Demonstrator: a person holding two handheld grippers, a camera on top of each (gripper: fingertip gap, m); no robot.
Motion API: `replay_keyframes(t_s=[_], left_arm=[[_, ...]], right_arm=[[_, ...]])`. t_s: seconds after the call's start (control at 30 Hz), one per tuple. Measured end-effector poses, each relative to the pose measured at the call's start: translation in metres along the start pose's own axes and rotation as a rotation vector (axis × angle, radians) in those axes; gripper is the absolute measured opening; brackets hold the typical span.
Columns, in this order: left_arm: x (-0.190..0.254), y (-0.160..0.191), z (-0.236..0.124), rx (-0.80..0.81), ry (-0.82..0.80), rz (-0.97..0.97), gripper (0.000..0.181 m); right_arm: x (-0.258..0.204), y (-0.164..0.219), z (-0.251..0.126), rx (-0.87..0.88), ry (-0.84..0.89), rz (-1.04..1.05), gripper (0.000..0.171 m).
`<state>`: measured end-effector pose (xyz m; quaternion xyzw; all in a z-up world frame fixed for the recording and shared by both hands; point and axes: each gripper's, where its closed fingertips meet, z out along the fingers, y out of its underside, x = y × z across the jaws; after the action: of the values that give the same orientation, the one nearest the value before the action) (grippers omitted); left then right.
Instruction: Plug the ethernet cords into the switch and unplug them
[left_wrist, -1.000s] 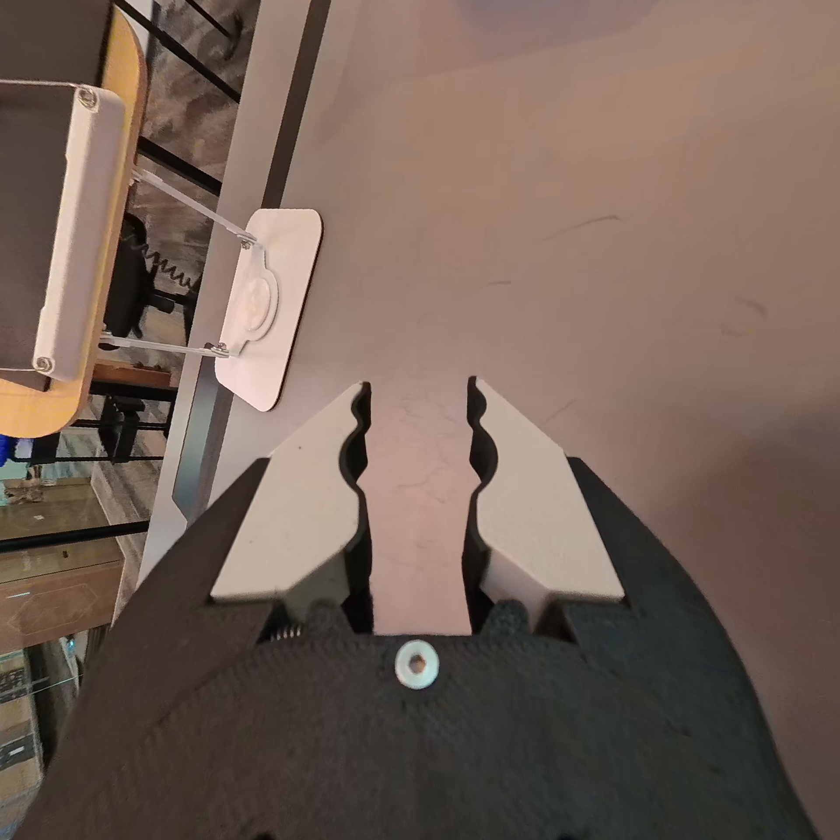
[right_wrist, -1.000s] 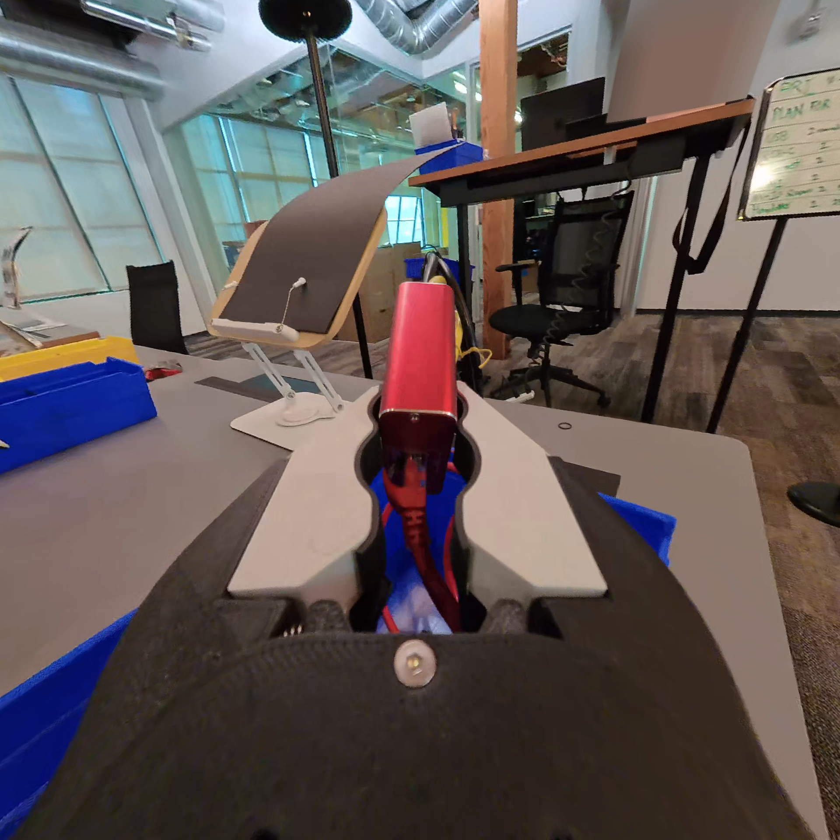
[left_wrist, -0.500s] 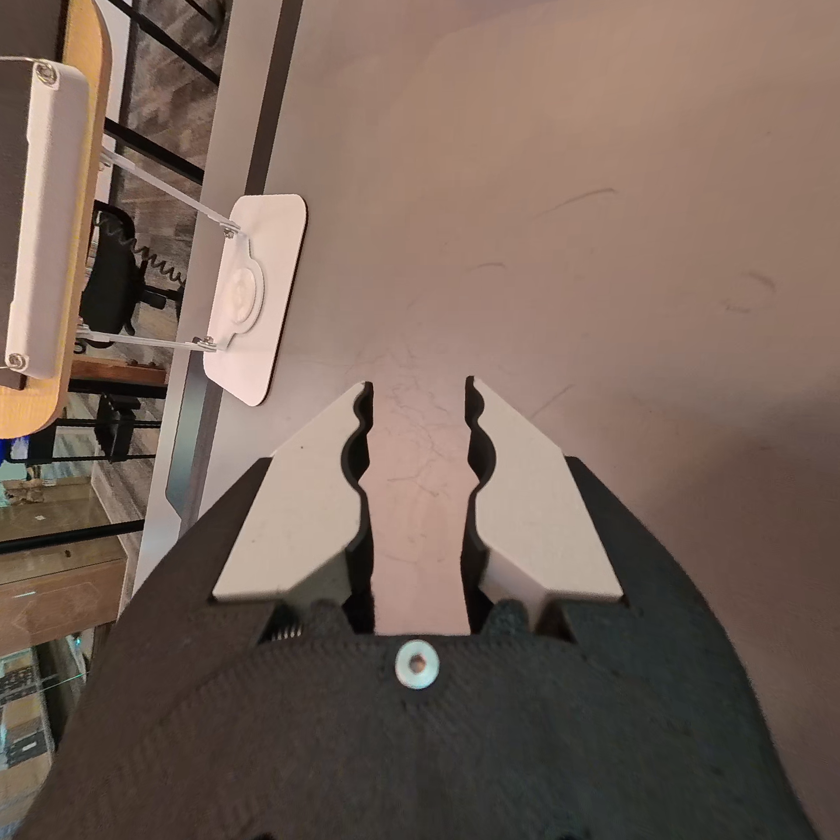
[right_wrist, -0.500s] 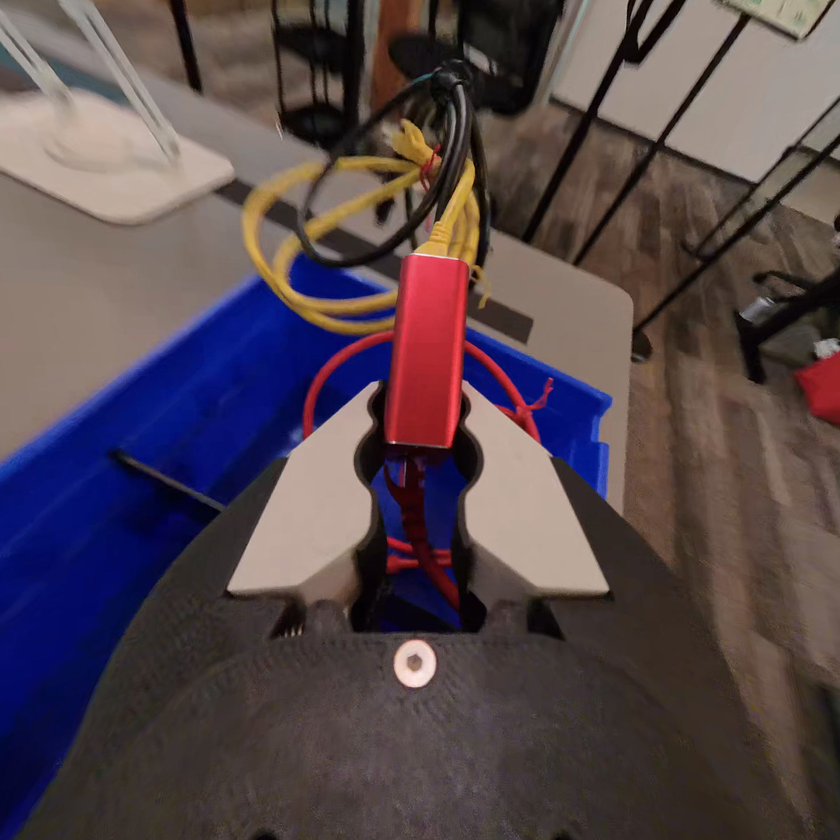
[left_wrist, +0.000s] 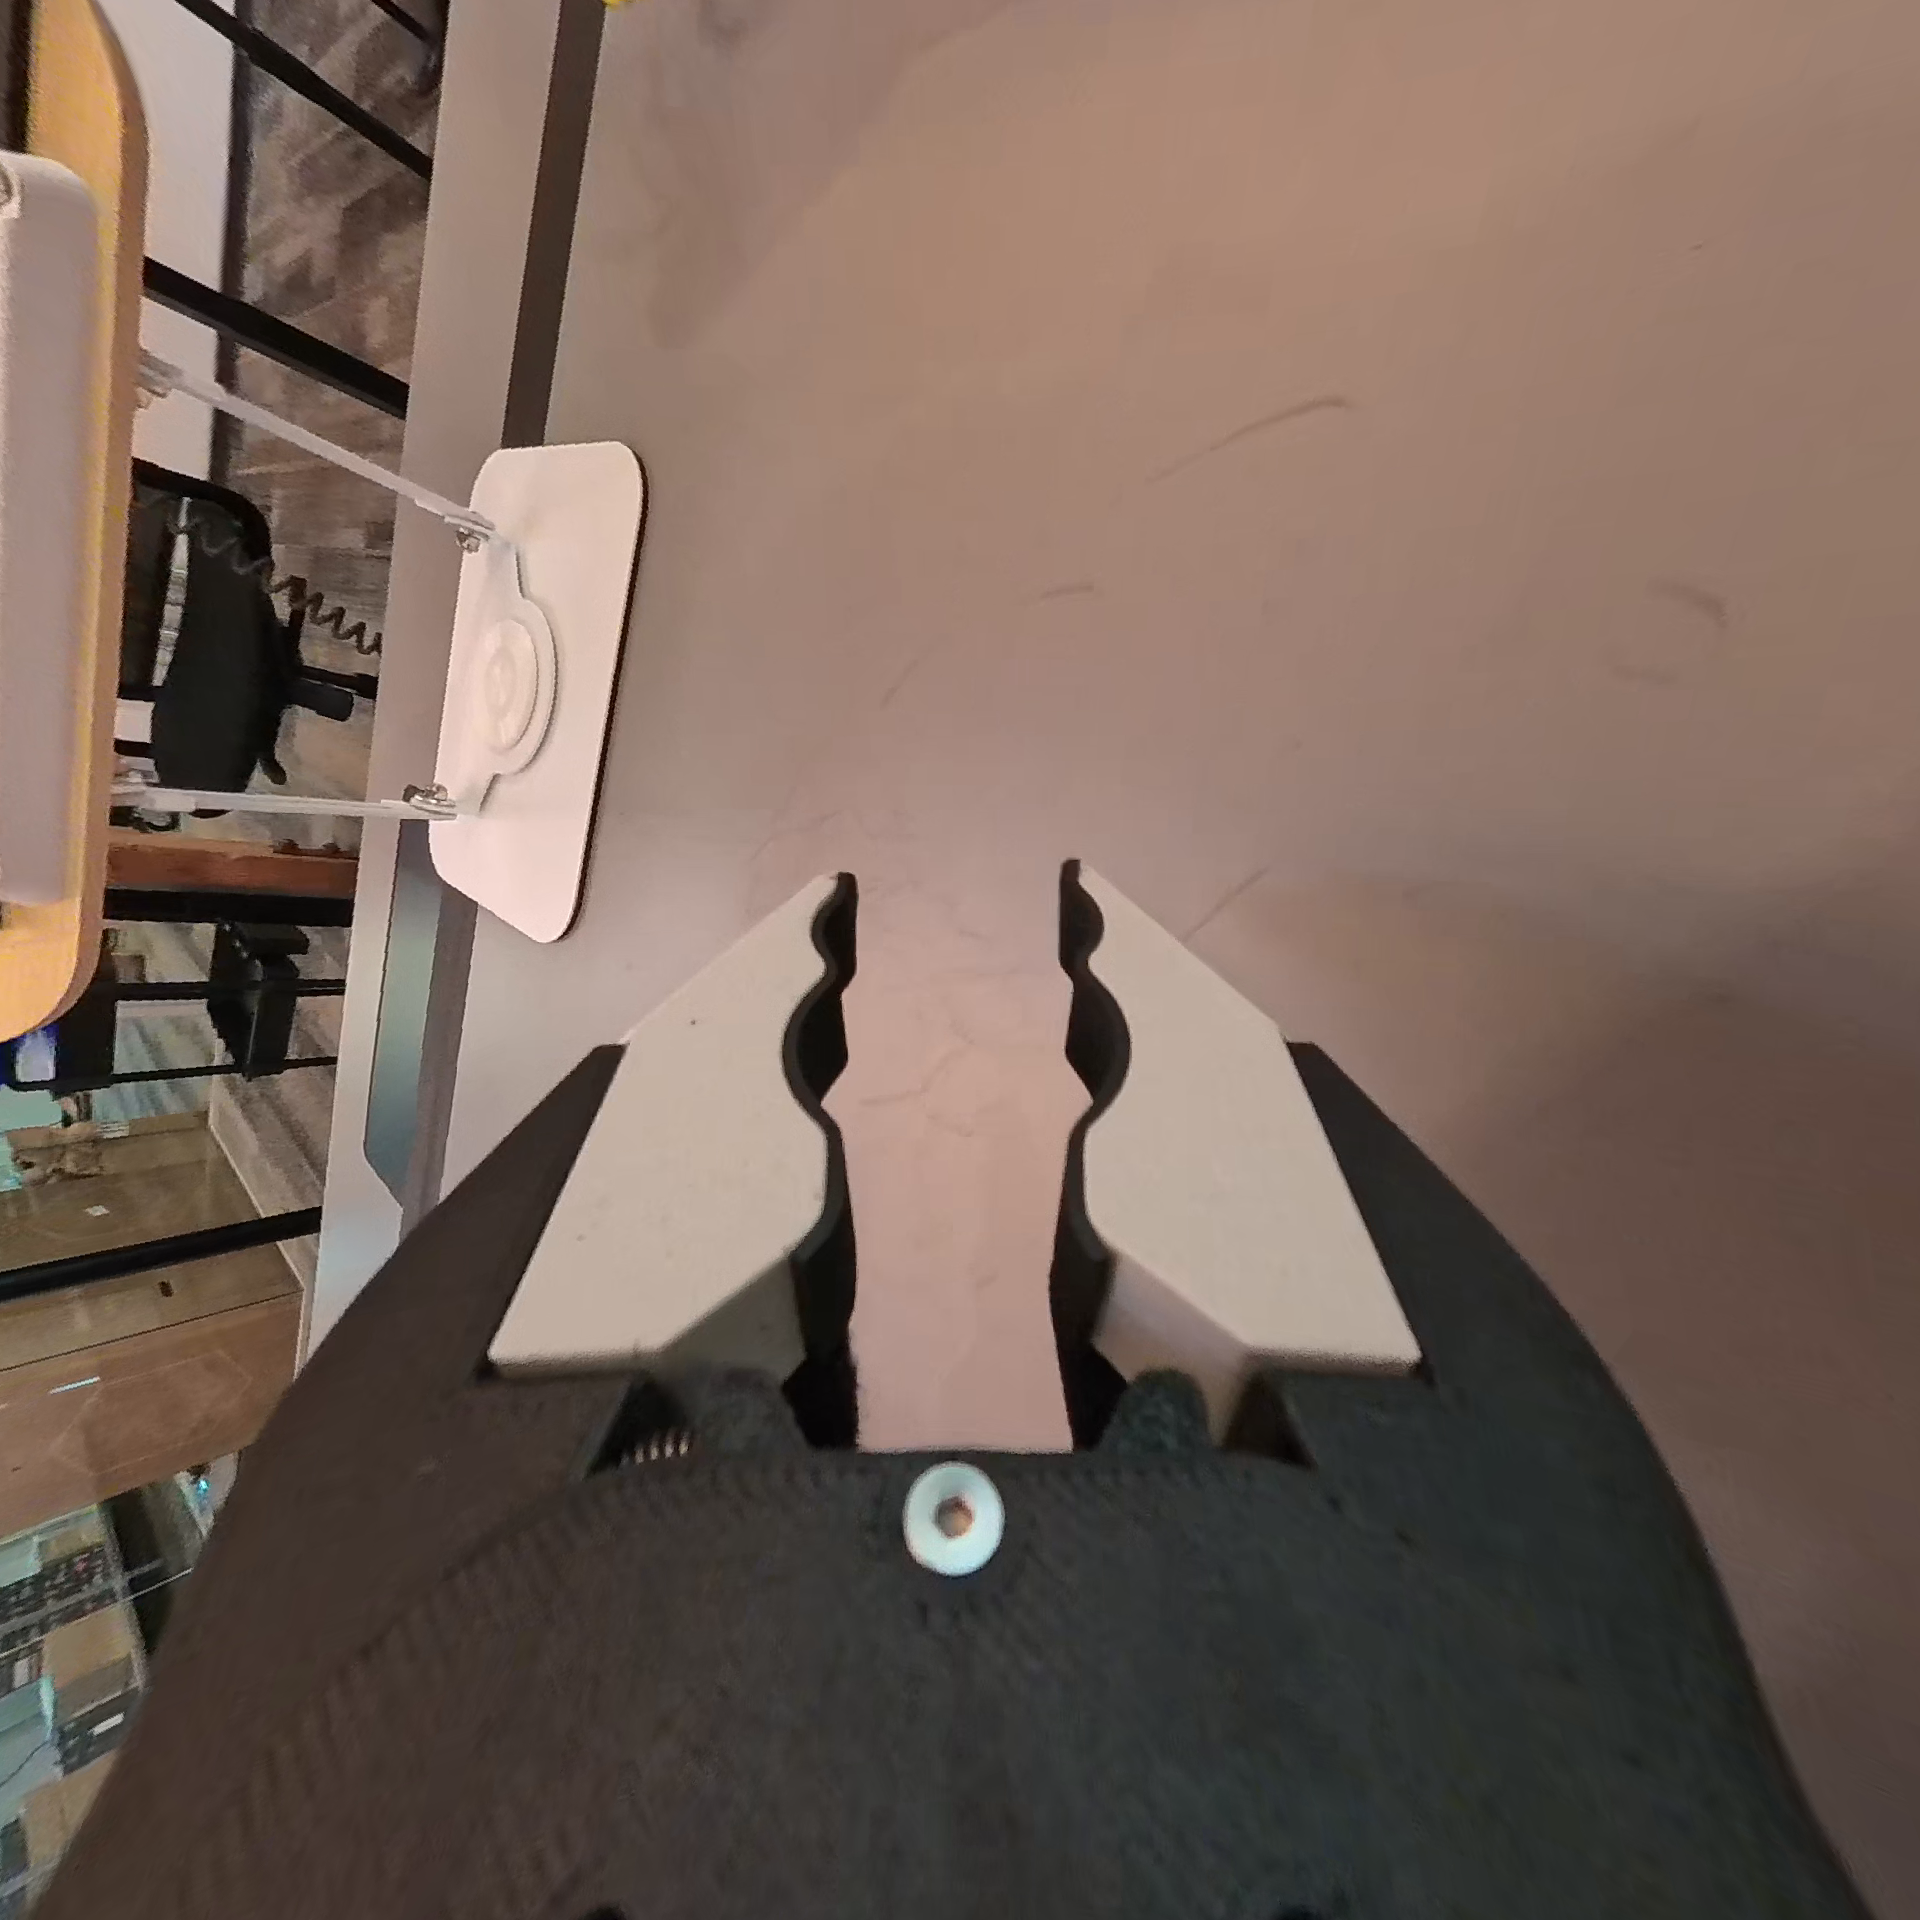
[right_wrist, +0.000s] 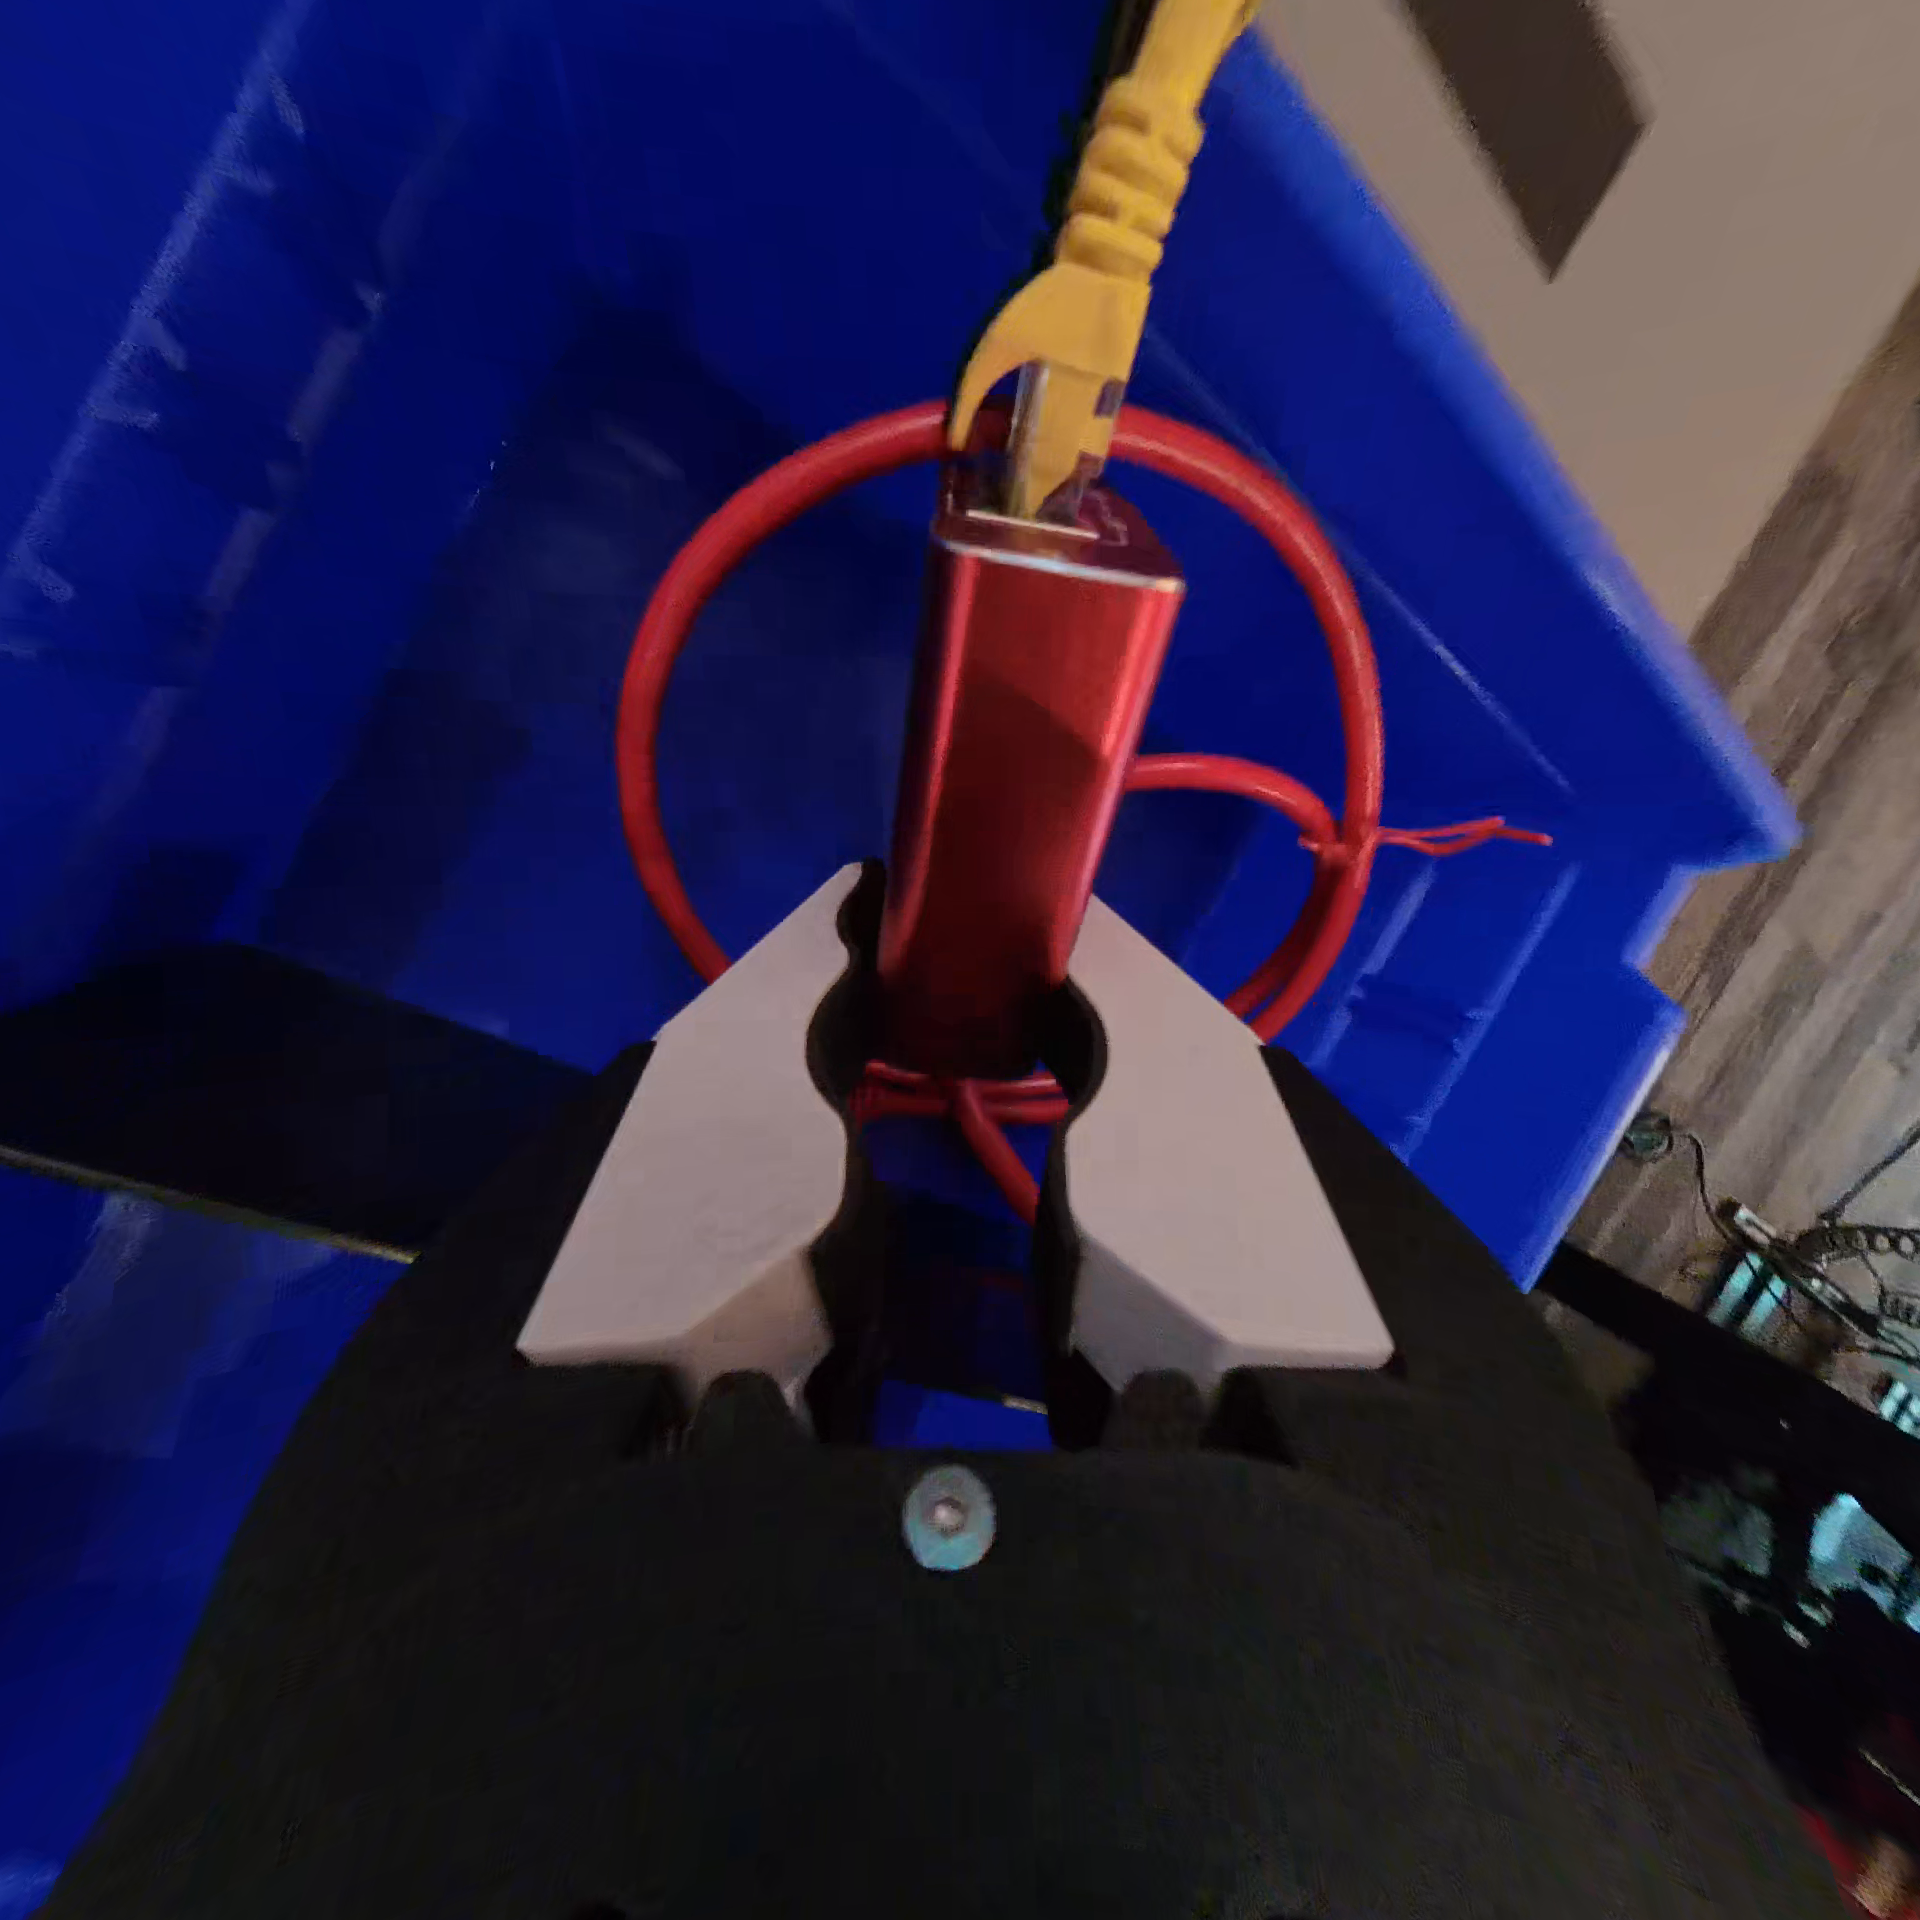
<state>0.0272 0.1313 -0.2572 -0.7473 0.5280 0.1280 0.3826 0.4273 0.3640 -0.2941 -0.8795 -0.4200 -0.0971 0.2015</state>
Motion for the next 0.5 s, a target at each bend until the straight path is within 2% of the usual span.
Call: replay_keyframes(t_s=[0.17, 0.27, 0.3, 0.33, 0.5], left_arm=[[0.007, -0.001, 0.001, -0.010, 0.012, 0.021, 0.035], [0.008, -0.001, -0.002, -0.012, 0.014, 0.024, 0.035], [0.008, -0.001, -0.004, -0.012, 0.016, 0.021, 0.035], [0.008, -0.001, -0.005, -0.011, 0.018, 0.017, 0.035], [0.012, 0.007, -0.006, -0.028, 0.036, 0.001, 0.035]], right_arm=[[-0.018, 0.007, 0.014, -0.196, -0.212, 0.007, 0.028], [-0.021, 0.005, 0.010, -0.230, -0.290, 0.056, 0.027], [-0.021, 0.002, 0.006, -0.212, -0.300, 0.061, 0.043], [-0.019, -0.002, 0.000, -0.184, -0.296, 0.064, 0.050], [-0.021, -0.026, -0.054, -0.034, -0.375, 0.058, 0.069]])
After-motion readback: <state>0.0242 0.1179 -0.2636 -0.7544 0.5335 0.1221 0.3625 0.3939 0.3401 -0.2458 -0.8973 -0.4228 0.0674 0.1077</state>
